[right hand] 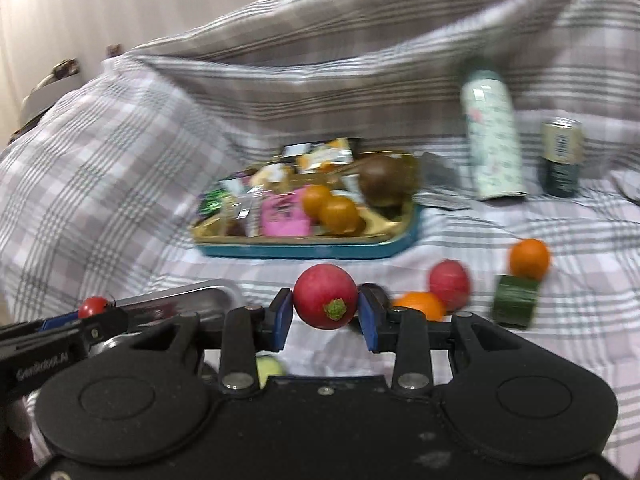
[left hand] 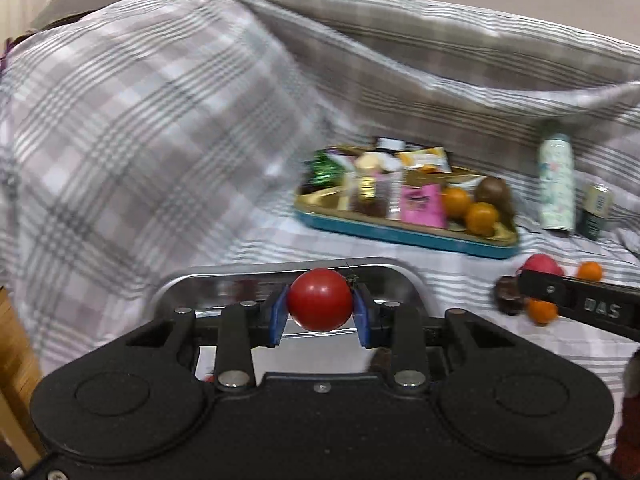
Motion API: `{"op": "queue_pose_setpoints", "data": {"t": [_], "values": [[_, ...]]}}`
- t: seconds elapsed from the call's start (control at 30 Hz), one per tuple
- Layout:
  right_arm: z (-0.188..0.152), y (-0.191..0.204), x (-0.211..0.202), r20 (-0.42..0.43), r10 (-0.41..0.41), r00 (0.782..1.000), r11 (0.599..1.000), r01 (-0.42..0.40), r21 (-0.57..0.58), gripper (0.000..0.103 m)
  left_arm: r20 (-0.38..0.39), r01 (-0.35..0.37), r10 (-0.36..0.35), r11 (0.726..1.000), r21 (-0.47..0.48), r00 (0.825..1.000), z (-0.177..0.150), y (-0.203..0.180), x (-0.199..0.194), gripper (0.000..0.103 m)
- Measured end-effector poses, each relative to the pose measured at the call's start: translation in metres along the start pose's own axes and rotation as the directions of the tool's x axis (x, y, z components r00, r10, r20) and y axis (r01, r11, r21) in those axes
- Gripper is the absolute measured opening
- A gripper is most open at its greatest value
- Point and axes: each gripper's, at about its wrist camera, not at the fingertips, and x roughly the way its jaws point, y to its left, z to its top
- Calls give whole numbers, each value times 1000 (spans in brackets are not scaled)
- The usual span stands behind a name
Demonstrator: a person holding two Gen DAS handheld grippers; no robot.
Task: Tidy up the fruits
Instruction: 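Carry the red radish and red tomato over the steel tray with both tools, then open the right tool to drop the radish while the left tool releases the tomato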
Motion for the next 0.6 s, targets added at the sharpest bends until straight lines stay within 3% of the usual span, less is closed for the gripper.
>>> {"op": "queue_pose_setpoints", "data": {"t": [0.3, 0.43, 0.6], "values": [[-13, 46, -4, -3, 120, 993, 986, -119, -113, 37, -44, -65, 62, 996, -57, 997, -15, 46, 4, 42], [-18, 61, -5, -25, 169, 985, 973, -171, -153, 37, -54, -32, 26, 994, -107, 998, -14, 58, 7, 42], [-29, 78, -7, -61, 213, 975, 952, -222, -210, 37, -40, -45, 41, 993, -105, 998, -10, 58, 17, 42]]}}
